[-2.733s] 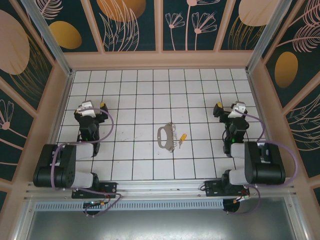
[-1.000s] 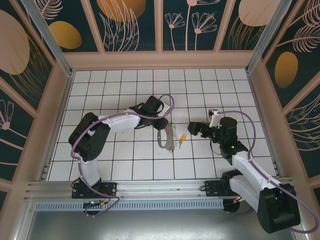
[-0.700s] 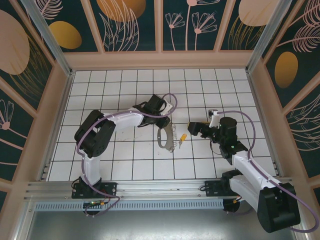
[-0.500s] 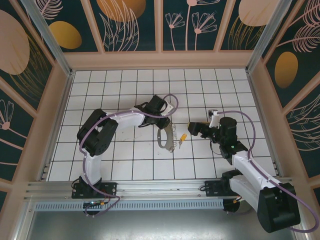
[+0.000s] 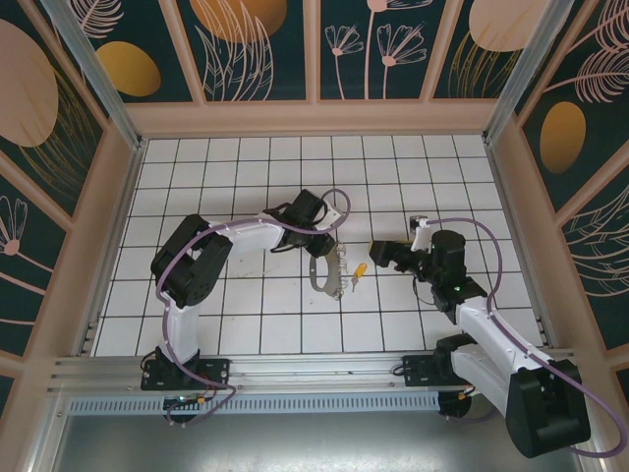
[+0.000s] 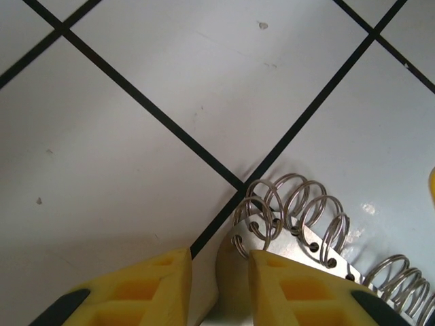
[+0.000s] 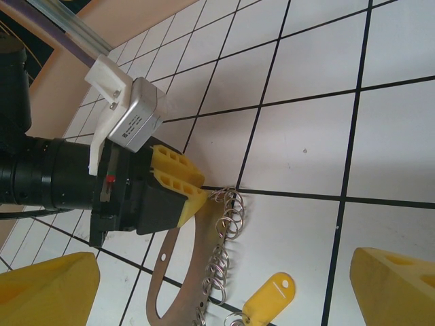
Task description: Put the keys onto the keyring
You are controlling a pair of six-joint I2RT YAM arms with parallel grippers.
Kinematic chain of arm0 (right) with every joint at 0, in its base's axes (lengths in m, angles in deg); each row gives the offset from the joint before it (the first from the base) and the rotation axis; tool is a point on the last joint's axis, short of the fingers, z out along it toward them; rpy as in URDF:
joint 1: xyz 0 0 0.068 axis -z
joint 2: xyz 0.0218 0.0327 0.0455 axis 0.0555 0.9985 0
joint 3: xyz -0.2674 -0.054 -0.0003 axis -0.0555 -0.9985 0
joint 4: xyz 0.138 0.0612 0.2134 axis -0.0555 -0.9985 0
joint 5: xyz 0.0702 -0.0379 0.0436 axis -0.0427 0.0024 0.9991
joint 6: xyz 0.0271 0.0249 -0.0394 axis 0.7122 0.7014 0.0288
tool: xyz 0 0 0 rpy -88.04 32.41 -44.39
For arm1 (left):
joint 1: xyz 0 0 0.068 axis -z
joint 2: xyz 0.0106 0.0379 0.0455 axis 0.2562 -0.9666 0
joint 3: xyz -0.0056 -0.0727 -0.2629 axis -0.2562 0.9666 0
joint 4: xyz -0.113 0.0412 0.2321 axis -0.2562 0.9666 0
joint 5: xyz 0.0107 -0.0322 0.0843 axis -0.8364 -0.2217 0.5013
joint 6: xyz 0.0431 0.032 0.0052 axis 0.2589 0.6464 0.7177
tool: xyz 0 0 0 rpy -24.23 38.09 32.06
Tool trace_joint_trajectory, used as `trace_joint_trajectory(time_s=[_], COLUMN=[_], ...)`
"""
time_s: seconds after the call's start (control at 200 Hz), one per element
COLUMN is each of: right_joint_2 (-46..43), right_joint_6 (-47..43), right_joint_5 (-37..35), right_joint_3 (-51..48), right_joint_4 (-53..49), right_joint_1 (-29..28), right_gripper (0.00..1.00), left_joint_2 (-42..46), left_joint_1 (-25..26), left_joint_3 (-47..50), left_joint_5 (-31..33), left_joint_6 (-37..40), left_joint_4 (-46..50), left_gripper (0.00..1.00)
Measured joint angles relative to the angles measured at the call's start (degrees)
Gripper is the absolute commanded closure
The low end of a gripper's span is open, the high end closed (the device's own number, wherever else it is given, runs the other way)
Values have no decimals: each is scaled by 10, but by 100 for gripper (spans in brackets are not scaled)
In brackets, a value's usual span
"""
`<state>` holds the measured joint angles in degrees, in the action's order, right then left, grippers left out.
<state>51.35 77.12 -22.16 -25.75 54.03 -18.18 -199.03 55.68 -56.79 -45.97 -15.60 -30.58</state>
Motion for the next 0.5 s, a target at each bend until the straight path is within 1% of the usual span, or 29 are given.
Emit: trace_joint_trajectory(time_s=[0.3,0.5], right_joint_2=[-4,-6], right_joint_6=[0,0], right_joint_5=[0,-2], right_joint_3=[0,0], right_joint_4=[-5,-5], right_joint_1=[0,0], right_gripper=[5,5], left_joint_2=[28,32], left_joint_1=[1,2], left_joint_3=[16,19], left_joint_5=[-26,-30], left_joint_6=[8,8], left_joint_4=[-1,-5], left_gripper=[72,77])
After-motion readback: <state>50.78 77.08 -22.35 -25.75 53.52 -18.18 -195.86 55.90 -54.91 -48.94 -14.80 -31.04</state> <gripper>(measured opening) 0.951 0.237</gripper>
